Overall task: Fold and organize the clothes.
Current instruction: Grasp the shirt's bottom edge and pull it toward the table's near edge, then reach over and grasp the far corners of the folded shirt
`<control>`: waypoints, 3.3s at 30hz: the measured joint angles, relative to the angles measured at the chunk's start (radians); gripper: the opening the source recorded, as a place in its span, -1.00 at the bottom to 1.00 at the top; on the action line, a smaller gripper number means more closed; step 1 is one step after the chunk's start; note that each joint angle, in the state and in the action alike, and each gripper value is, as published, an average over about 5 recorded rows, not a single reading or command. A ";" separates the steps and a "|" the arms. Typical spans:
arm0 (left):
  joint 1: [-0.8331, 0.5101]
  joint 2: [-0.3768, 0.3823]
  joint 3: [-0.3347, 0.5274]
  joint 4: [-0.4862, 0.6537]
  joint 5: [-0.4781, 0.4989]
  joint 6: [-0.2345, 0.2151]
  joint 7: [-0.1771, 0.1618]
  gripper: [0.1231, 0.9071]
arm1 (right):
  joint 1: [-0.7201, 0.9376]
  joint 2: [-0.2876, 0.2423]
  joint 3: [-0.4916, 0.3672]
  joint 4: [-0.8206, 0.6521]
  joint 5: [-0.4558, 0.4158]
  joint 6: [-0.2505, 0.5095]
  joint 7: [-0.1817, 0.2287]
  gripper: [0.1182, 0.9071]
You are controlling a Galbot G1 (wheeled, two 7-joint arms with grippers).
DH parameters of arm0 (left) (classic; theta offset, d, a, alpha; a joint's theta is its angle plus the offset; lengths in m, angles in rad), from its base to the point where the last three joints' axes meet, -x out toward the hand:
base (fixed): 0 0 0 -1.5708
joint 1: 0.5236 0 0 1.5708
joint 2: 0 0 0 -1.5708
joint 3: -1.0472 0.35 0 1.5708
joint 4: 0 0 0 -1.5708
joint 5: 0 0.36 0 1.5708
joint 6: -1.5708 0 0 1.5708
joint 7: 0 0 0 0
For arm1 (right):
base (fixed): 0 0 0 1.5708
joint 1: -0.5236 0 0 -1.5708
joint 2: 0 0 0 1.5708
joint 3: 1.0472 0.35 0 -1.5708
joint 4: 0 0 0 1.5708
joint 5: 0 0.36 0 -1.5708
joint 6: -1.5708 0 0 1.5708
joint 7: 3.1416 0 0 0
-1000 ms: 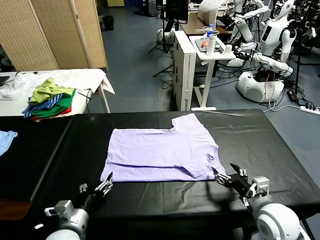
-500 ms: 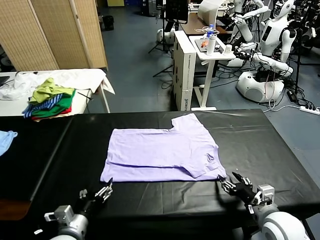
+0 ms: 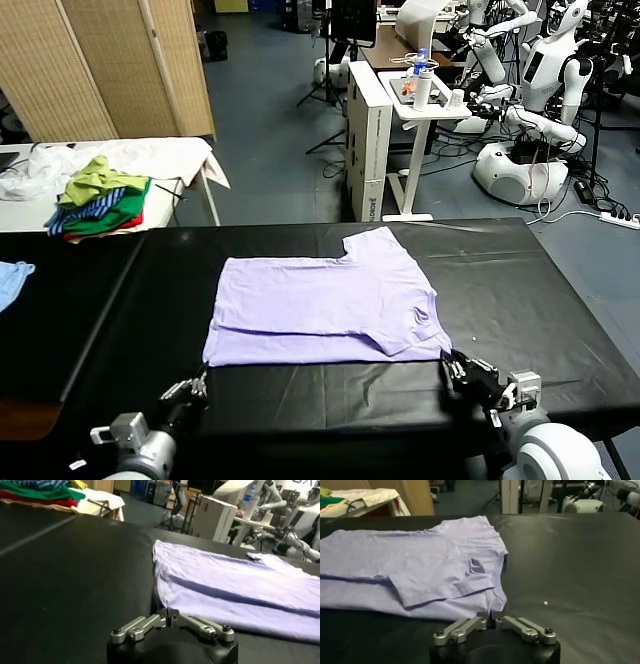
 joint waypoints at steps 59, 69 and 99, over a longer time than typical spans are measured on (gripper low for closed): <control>-0.066 0.118 -0.130 -0.163 -0.405 0.284 -0.126 1.00 | 0.501 -0.060 -0.223 -0.175 0.167 -0.093 0.067 1.00; -0.344 0.238 -0.046 0.039 -0.535 0.325 -0.128 1.00 | 0.838 -0.002 -0.443 -0.482 0.165 -0.105 0.037 1.00; -0.747 0.282 0.198 0.505 -0.427 0.298 -0.100 1.00 | 1.039 0.087 -0.606 -0.742 0.113 -0.131 -0.008 0.82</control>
